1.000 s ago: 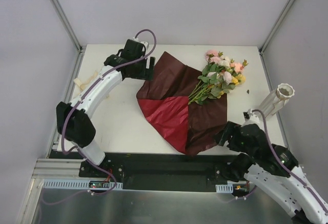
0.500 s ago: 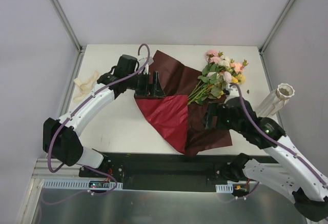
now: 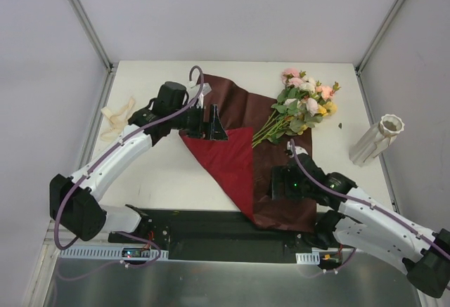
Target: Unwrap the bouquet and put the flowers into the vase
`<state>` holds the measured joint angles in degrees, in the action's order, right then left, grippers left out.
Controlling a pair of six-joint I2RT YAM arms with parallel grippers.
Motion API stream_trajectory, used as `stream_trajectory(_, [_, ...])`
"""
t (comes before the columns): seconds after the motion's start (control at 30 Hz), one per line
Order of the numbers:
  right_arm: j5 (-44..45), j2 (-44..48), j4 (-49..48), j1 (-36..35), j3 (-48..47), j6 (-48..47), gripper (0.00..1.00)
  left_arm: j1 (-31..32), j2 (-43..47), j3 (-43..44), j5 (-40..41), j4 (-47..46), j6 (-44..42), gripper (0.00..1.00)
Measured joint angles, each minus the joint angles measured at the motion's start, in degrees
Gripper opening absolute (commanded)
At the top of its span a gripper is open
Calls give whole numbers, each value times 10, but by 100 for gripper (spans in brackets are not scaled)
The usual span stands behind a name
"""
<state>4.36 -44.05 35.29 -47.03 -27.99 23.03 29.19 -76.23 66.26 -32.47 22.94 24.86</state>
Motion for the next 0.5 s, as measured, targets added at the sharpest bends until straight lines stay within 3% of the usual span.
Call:
stream_trajectory(0.1, [0,-17,-15,0,-52,-26,100,0,23,0,0,0,1,81])
stream_trajectory(0.23, [-19,-61,-72,3,-113,-60,97,0,65,0,9,5,0,83])
stream_trajectory(0.4, [-82,-190,-141,-4,-166,-88,97,0,152,0,53,30,-9,86])
stream_trajectory(0.5, [-85,-295,-138,-59,-231,-106,97,0,203,0,91,48,-17,86])
